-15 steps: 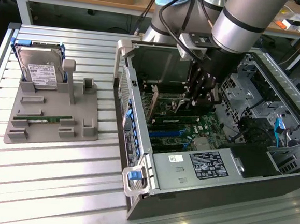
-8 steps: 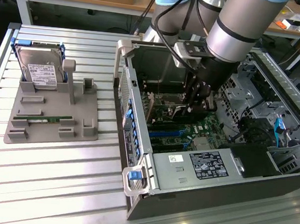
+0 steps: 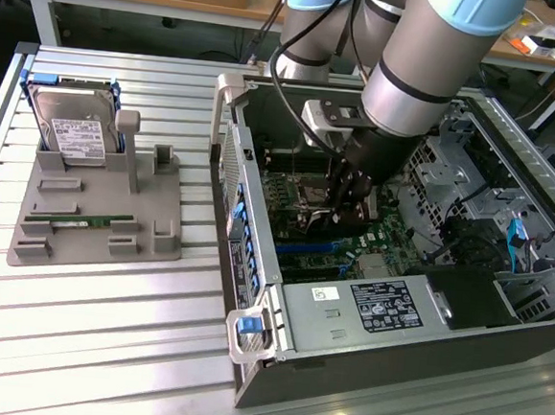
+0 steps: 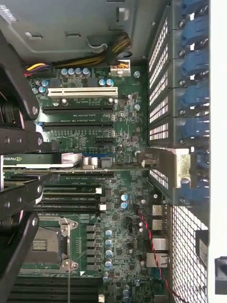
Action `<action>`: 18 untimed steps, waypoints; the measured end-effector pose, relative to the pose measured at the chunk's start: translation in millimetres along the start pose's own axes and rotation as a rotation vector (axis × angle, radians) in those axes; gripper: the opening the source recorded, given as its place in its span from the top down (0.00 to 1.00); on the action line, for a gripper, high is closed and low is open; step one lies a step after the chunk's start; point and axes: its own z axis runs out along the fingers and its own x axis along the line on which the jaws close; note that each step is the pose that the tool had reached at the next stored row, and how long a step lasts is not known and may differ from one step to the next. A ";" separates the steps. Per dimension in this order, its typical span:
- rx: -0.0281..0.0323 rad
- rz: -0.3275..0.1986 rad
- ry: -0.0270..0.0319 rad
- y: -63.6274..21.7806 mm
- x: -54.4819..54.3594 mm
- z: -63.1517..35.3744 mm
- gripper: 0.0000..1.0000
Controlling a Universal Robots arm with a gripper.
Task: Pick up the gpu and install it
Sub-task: 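Insert the gpu into the slot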
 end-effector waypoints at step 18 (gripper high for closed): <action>0.0000 0.000 0.0001 7.4 3.2 9.2 0.73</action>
